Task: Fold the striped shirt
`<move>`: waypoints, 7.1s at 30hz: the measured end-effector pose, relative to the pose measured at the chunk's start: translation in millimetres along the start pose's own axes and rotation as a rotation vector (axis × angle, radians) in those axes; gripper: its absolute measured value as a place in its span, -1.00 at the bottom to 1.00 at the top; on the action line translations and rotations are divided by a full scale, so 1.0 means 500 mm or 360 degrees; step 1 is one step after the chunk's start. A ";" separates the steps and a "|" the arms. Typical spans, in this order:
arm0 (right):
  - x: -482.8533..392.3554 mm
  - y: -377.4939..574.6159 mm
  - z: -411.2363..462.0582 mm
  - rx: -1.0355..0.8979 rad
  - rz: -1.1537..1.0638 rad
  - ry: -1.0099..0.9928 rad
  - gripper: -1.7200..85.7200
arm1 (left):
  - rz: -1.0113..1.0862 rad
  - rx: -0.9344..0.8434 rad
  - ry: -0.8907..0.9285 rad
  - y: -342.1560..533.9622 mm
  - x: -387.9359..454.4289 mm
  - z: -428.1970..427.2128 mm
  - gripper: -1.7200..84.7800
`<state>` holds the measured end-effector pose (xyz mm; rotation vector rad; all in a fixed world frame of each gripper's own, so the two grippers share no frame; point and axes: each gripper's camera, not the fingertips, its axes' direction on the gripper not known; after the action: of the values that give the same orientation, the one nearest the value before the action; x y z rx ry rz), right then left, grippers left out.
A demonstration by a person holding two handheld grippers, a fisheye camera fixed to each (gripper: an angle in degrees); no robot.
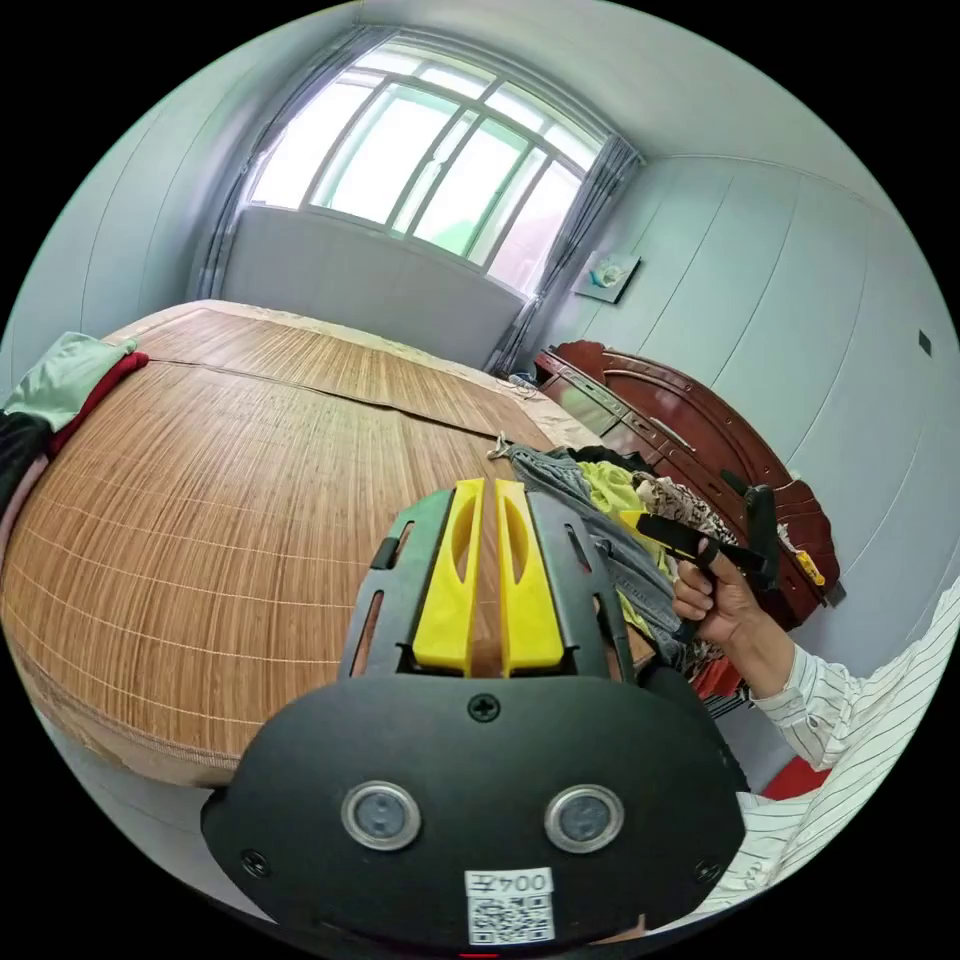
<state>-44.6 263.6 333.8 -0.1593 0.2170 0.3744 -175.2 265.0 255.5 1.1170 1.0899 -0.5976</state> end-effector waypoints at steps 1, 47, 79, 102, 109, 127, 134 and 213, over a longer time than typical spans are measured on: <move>0.006 0.008 -0.015 0.0026 0.0012 0.0023 -0.85 | -0.0024 0.0024 0.0083 0.006 0.012 -0.004 -0.94; 0.025 0.028 -0.017 0.0212 0.0234 0.0260 -0.98 | -0.0483 -0.0197 0.0503 0.253 -0.063 0.040 -0.96; -0.009 0.090 0.433 -0.1069 -0.0191 0.0679 -0.87 | 0.0696 -0.1125 -0.0624 0.465 0.169 0.499 -0.95; 0.420 0.124 0.200 -0.0524 0.0614 0.0172 -0.70 | 0.0351 -0.0968 -0.0083 0.464 0.148 0.456 -0.95; 0.473 0.106 0.237 -0.0648 0.0603 0.0216 -0.84 | 0.0440 -0.0820 0.0094 0.439 0.203 0.380 -0.90; 0.176 -0.038 0.089 -0.0466 0.0417 -0.0549 -0.97 | 0.0656 -0.0531 0.0023 0.453 0.354 0.218 -0.66; 0.015 -0.040 0.156 -0.0696 0.0200 -0.0519 -0.97 | 0.0316 -0.0433 -0.0094 0.448 0.237 0.120 -0.62; -0.293 -0.255 -0.269 0.0301 -0.1175 0.0584 -0.98 | 0.0063 -0.0559 0.0172 -0.024 0.189 0.005 -0.97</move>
<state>-153.4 69.8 253.3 -0.1106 0.5302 -0.4149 -147.2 270.3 164.3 0.8691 1.2092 -0.3006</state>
